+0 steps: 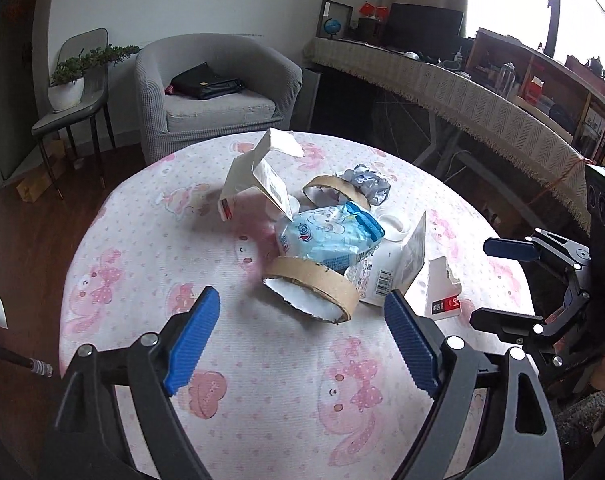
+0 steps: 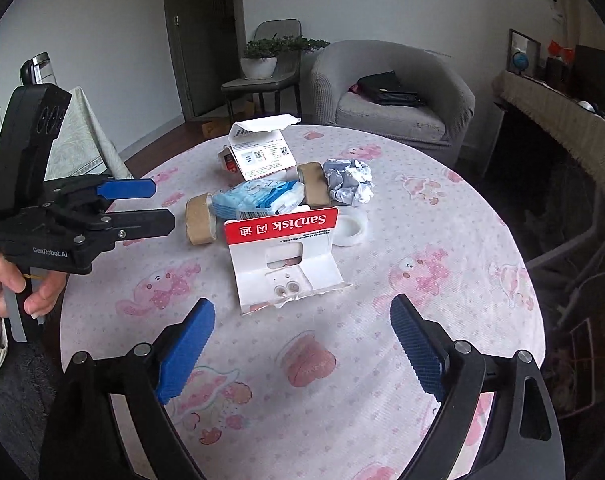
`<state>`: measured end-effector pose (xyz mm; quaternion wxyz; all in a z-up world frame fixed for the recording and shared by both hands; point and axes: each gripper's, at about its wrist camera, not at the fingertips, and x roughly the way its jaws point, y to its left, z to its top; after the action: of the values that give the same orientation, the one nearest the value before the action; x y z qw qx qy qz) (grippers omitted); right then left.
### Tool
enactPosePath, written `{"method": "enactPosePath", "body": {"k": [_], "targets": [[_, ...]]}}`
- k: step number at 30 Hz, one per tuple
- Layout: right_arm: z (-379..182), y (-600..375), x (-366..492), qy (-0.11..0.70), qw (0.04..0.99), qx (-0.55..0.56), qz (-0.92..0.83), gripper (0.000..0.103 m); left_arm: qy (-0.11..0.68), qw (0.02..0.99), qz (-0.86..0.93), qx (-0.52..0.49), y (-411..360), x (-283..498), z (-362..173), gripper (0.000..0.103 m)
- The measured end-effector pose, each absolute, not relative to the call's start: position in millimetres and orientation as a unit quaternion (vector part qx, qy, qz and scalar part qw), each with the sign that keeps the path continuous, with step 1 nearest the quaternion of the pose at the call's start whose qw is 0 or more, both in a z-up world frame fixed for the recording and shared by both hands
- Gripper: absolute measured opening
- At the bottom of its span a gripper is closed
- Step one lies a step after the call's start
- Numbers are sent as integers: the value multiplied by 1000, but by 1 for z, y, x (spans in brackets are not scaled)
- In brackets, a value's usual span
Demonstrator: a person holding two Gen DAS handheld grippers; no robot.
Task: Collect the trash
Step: 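Move both grippers back over the table toward the remaining trash, then grasp the cardboard tape roll with the left gripper while the right gripper grasps the SanDisk package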
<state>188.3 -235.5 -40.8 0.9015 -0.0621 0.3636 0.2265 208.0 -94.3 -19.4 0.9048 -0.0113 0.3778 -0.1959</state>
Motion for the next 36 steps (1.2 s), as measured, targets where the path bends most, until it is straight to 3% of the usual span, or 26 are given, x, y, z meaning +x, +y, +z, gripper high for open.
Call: {"method": "enactPosePath", "body": {"k": [10, 19, 21, 24, 30, 36], "targets": [[-44, -225, 200, 372, 888, -84, 256, 91, 400, 896, -186, -42, -105, 228, -32, 85], [-46, -221, 214, 378, 888, -77, 251, 91, 420, 886, -179, -81, -95, 237, -38, 53], [-48, -219, 217, 380, 885, -74, 258, 91, 423, 884, -179, -86, -92, 236, -38, 41], [-51, -214, 222, 385, 880, -73, 269, 92, 427, 883, -178, -84, -89, 235, -40, 33], [-57, -201, 232, 399, 871, -85, 272, 92, 425, 885, -177, -75, -86, 232, -39, 22], [-57, -199, 240, 406, 871, -73, 268, 92, 426, 885, -172, -77, -79, 231, -38, 22]]}}
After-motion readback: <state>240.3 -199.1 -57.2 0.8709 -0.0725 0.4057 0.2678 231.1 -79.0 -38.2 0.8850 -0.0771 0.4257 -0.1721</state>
